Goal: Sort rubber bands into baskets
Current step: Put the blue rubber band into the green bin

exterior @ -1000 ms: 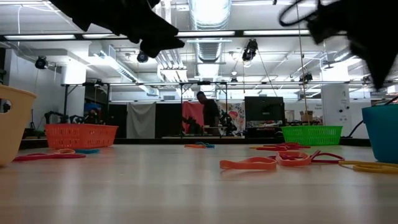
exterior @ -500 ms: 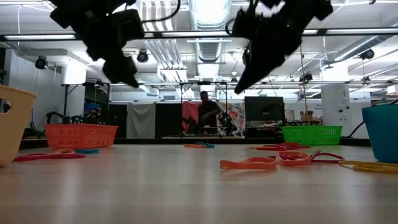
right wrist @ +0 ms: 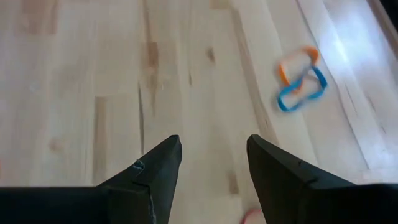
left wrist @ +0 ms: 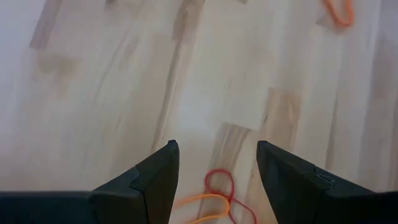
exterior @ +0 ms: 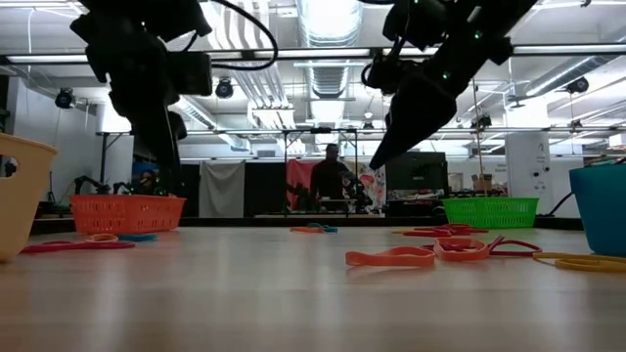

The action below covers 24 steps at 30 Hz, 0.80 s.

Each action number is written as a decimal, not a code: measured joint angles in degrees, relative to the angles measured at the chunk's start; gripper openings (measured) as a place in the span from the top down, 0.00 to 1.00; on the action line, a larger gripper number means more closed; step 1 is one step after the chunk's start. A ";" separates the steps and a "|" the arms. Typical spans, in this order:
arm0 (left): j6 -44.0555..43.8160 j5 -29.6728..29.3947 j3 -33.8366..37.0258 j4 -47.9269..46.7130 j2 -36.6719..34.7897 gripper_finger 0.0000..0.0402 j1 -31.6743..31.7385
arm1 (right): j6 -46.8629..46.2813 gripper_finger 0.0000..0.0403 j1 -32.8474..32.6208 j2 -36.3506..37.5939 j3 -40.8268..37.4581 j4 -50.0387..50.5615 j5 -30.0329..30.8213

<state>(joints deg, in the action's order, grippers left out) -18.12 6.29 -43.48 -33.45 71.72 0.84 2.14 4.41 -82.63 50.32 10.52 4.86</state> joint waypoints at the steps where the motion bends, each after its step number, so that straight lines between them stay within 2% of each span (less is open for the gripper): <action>1: -0.01 -0.09 0.00 -0.39 0.40 0.50 0.00 | 0.63 0.55 0.42 0.03 -0.83 -2.35 -1.29; 4: -0.02 -0.28 0.00 -1.04 1.66 0.50 0.00 | 1.40 0.55 1.94 0.46 -3.24 -9.36 -4.78; 7: -0.01 -0.40 0.00 -1.88 3.06 0.50 -0.13 | 1.41 0.55 3.15 0.55 -4.86 -13.16 -4.90; 21: 0.88 -5.03 0.26 -5.18 8.59 0.57 -1.99 | 4.96 0.55 4.64 0.52 -5.21 -19.47 -4.97; 24: 1.51 -8.34 0.99 -5.09 10.44 0.57 -2.04 | 5.24 0.55 5.57 0.46 -5.24 -19.39 -4.87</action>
<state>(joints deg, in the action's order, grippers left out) -16.60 -2.05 -42.49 -38.55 82.16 -1.20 7.38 9.98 -82.17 45.08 -8.87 -0.01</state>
